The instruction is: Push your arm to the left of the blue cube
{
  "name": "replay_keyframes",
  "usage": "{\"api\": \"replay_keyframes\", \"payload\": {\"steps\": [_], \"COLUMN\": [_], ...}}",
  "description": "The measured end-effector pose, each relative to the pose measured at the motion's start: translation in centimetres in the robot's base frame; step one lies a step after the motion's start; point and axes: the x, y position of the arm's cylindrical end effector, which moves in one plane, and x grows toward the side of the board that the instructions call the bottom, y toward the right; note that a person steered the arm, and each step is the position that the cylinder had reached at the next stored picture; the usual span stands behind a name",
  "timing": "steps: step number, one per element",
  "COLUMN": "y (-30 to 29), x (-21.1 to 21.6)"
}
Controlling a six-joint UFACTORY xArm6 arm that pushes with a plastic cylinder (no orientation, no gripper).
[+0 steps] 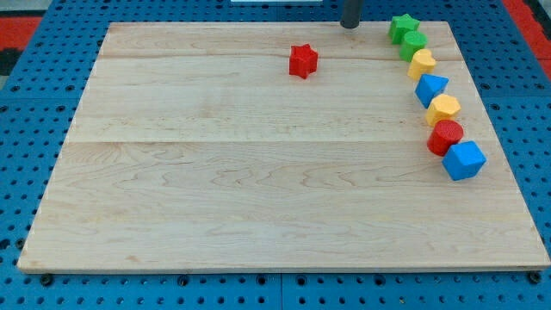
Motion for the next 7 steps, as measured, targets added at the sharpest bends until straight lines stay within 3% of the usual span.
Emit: {"api": "replay_keyframes", "payload": {"steps": [2,7], "y": [0.4,0.6], "x": [6.5,14.4]}}
